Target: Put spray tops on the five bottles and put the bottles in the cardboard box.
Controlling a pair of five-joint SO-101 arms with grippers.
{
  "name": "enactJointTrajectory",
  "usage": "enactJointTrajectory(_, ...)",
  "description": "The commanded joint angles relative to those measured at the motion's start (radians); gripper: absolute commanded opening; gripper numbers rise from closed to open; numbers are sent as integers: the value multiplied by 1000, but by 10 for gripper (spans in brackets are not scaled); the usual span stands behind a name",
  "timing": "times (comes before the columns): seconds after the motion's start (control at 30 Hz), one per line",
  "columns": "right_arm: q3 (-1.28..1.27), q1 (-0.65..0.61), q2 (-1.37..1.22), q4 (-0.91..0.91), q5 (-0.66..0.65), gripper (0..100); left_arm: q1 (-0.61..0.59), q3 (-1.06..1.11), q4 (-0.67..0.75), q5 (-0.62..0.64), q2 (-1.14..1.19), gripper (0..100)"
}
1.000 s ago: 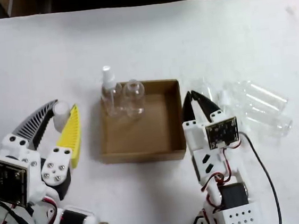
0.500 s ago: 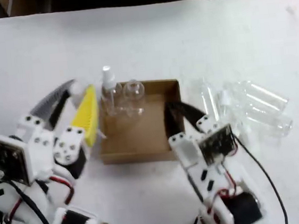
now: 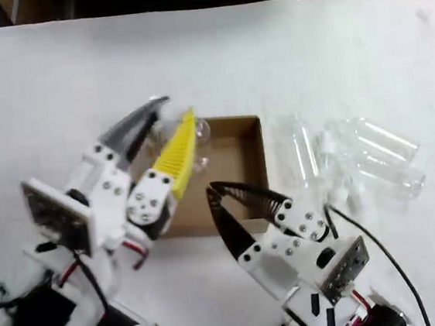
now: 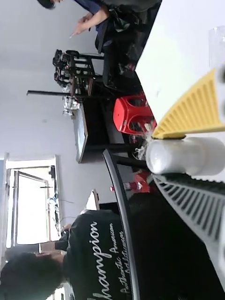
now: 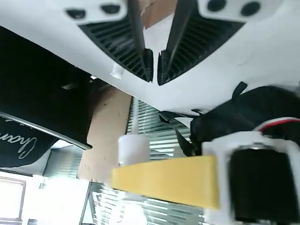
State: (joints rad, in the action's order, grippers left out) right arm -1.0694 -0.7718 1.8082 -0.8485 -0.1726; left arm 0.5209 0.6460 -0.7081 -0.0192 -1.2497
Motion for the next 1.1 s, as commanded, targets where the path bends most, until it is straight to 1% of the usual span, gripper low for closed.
enactJointTrajectory(0.0,-49,28,-10,50,-11,15,111,52,114,-8,18,24)
enactJointTrajectory(0.07,-97,88,-8,87,-3,15,145,69,114,-6,18,24)
enactJointTrajectory(0.17,-158,143,-8,140,-3,15,154,81,112,-5,18,24)
enactJointTrajectory(0.4,-267,168,-8,240,-6,15,170,83,17,-3,18,24)
enactJointTrajectory(0.53,-276,160,-7,239,-3,15,173,83,9,-3,18,24)
enactJointTrajectory(0.73,-282,174,-7,237,-11,15,213,86,-21,-5,18,24)
enactJointTrajectory(0.93,-279,340,-7,246,-2,15,214,114,-14,-9,18,24)
enactJointTrajectory(1.07,-279,348,-7,246,-2,15,214,121,-14,-11,18,24)
